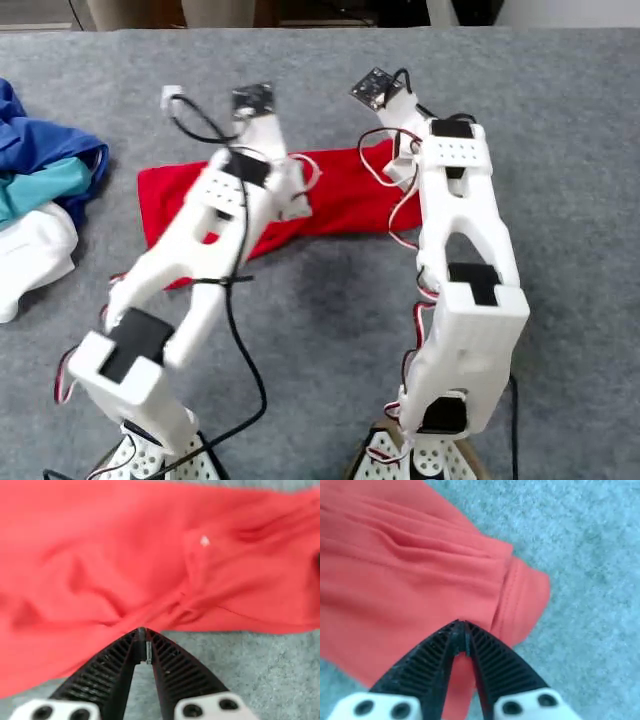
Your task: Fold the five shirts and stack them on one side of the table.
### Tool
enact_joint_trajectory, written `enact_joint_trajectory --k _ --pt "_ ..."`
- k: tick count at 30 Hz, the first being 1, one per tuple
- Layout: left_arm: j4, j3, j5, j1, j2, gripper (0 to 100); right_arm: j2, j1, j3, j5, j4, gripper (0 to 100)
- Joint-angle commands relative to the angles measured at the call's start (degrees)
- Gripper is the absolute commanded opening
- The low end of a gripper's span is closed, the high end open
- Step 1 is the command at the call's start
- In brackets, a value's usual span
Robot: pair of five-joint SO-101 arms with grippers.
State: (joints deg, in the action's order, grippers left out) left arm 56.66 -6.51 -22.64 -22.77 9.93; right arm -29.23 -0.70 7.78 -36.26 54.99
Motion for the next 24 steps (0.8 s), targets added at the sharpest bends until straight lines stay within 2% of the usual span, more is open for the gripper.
enact_joint_trajectory --k 1,14,19,24 --pt "-3.16 3.25 -2.02 -1.93 3.65 2 -1.19 0.57 4.26 1.05 -1.85 0.6" --pt "-1.93 2.64 -1.93 -2.37 6.29 2 -2.07 0.13 10.33 2.46 -2.2 0.8" --pt "-3.87 0.0 -2.02 -2.46 5.85 2 -7.87 0.13 13.76 2.02 -2.73 0.9" --pt "-0.88 5.36 -2.11 0.26 2.86 2 -15.25 0.22 22.81 1.41 1.49 0.9"
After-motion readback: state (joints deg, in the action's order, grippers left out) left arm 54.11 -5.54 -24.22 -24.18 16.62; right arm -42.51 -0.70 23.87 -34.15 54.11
